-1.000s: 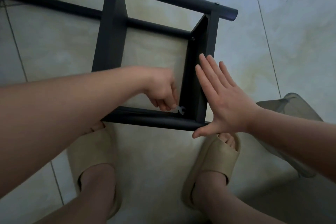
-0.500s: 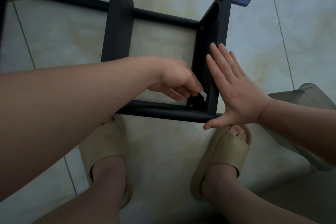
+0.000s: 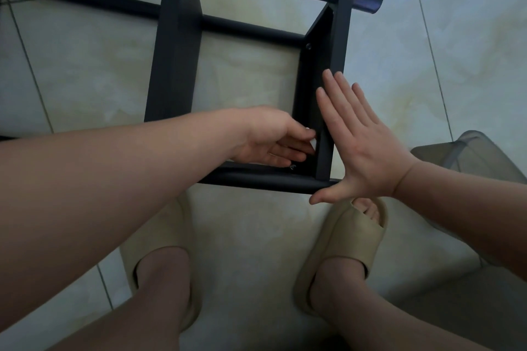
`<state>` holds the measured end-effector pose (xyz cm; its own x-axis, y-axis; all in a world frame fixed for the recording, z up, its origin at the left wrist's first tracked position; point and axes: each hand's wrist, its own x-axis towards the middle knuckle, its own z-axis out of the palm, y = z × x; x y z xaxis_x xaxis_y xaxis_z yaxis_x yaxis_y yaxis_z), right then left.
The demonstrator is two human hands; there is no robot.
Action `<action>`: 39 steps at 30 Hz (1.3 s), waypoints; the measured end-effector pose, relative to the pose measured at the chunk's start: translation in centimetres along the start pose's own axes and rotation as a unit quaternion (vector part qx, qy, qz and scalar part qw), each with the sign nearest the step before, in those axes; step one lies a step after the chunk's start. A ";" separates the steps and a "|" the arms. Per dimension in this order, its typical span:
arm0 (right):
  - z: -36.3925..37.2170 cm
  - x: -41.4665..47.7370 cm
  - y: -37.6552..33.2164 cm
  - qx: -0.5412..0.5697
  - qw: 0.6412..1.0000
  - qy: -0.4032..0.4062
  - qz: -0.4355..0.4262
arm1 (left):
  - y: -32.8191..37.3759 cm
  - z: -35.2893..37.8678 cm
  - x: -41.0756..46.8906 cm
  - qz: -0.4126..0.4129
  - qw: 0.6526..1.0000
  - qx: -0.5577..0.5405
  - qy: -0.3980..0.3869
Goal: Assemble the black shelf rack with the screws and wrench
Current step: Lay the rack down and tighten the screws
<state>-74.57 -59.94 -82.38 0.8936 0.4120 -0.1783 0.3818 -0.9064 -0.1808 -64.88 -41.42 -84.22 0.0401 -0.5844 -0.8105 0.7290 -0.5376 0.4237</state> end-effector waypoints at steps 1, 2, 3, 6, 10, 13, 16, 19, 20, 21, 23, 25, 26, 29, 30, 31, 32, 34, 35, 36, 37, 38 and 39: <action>0.0 -0.1 0.0 -0.004 1.000 0.001 0.000 | 0.1 0.0 0.0 0.003 1.000 0.007 0.005; 0.0 -0.1 0.0 -0.006 1.000 0.002 0.000 | 0.1 0.0 0.0 0.009 1.000 0.018 0.014; 0.0 -0.1 0.0 -0.006 1.000 0.004 0.001 | 0.2 0.0 0.1 0.018 0.999 0.032 0.026; 0.1 -0.1 0.0 0.006 1.000 0.006 0.001 | 0.4 0.1 0.2 0.054 0.994 0.071 0.057; 0.3 0.0 0.0 0.022 1.000 0.004 0.001 | 0.6 0.3 0.3 0.069 0.990 0.096 0.071; 0.4 0.0 0.1 0.028 1.000 0.007 0.002 | 0.7 0.3 0.2 0.067 0.990 0.100 0.069; 0.5 0.0 0.2 0.031 0.999 0.010 0.000 | 0.7 0.3 0.0 0.073 0.990 0.098 0.073; 0.6 0.0 0.2 0.035 0.999 0.010 -0.001 | 0.7 0.2 -0.1 0.080 0.989 0.100 0.075; 0.6 0.0 0.2 0.035 0.999 0.011 -0.002 | 0.6 0.2 -0.1 0.079 0.989 0.103 0.074; 0.6 0.0 0.2 0.036 0.999 0.012 -0.002 | 0.6 0.2 -0.1 0.077 0.989 0.107 0.073; 0.6 0.1 0.2 0.038 0.999 0.013 -0.003 | 0.5 0.1 -0.1 0.073 0.987 0.119 0.077; 0.6 0.0 0.2 0.040 0.999 0.012 -0.002 | 0.5 0.1 -0.1 0.070 0.985 0.134 0.087; 0.6 0.0 0.2 0.041 0.999 0.011 -0.002 | 0.5 0.1 -0.1 0.069 0.984 0.137 0.091; 0.6 0.0 0.2 0.043 0.999 0.011 -0.003 | 0.6 0.3 -0.1 0.074 0.984 0.132 0.093; 0.6 0.0 0.3 0.043 0.999 0.011 -0.004 | 0.7 0.4 -0.1 0.078 0.984 0.127 0.094; 0.6 0.0 0.3 0.043 0.999 0.011 -0.004 | 0.7 0.4 -0.1 0.082 0.985 0.122 0.094; 0.7 0.0 0.3 0.043 0.999 0.011 -0.005 | 0.8 0.4 -0.2 0.086 0.985 0.118 0.094; 0.7 0.0 0.3 0.044 0.999 0.012 -0.005 | 0.7 0.5 -0.2 0.090 0.985 0.112 0.092; 0.7 0.0 0.3 0.045 0.999 0.011 -0.005 | 0.7 0.5 -0.2 0.090 0.985 0.112 0.091; 0.7 0.0 0.3 0.045 0.999 0.011 -0.005 | 0.6 0.5 -0.2 0.089 0.985 0.116 0.091; 0.7 0.0 0.3 0.045 0.999 0.010 -0.005 | 0.5 0.6 -0.2 0.087 0.984 0.122 0.093; 0.7 0.0 0.3 0.045 0.999 0.010 -0.005 | 0.4 0.6 -0.2 0.085 0.983 0.129 0.096; 0.7 0.0 0.3 0.045 0.999 0.010 -0.005 | 0.4 0.6 -0.2 0.083 0.983 0.133 0.099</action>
<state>-74.58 -60.13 -83.08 0.8945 0.4186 -0.1572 0.3690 -0.8896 -0.2693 -65.03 -41.85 -83.63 0.2954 -0.5622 -0.7724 0.4980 -0.5993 0.6267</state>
